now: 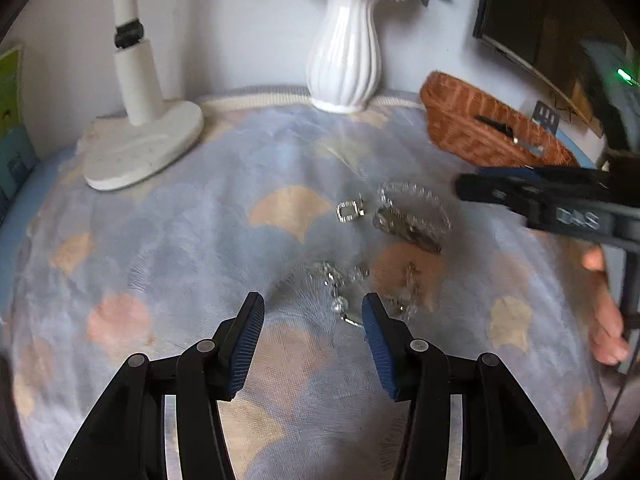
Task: Organize jewelry
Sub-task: 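Grasp the clear bead bracelet with the right tool while the left tool grasps a silver earring, then carry the bead bracelet and silver earring into the basket while both tools open, then move both open tools back over the last jewelry on the cloth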
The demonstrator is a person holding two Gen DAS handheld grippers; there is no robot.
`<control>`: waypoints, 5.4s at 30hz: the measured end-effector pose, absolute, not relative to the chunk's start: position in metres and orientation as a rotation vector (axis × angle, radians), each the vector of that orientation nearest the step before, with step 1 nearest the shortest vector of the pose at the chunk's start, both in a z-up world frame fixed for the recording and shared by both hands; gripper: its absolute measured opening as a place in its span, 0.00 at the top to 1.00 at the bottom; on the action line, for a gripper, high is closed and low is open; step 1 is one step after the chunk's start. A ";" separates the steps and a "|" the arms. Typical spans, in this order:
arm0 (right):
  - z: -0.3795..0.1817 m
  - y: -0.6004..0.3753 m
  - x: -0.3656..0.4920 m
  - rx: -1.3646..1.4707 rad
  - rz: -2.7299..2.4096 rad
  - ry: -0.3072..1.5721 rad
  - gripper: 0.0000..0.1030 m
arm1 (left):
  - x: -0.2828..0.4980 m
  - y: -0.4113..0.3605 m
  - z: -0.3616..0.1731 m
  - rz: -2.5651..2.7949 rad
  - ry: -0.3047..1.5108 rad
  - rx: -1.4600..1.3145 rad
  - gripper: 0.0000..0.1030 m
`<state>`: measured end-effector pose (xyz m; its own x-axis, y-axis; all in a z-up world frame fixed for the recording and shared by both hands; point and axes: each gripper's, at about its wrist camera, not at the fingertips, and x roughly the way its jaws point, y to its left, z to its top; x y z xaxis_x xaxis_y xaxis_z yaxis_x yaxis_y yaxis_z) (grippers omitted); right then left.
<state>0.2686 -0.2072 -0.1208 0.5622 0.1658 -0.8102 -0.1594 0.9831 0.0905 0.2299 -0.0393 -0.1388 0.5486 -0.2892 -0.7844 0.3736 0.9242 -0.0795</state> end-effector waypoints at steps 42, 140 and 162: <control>-0.141 -0.204 0.254 -0.083 0.169 0.955 0.91 | 0.200 -0.032 -0.123 -0.601 0.936 0.180 0.86; -0.056 -0.279 0.156 0.256 0.261 0.779 0.62 | 0.200 -0.090 -0.013 -0.471 0.701 0.278 0.52; -0.131 -0.237 0.172 0.135 0.275 0.890 0.61 | 0.206 0.008 -0.137 -0.372 0.917 -0.039 0.52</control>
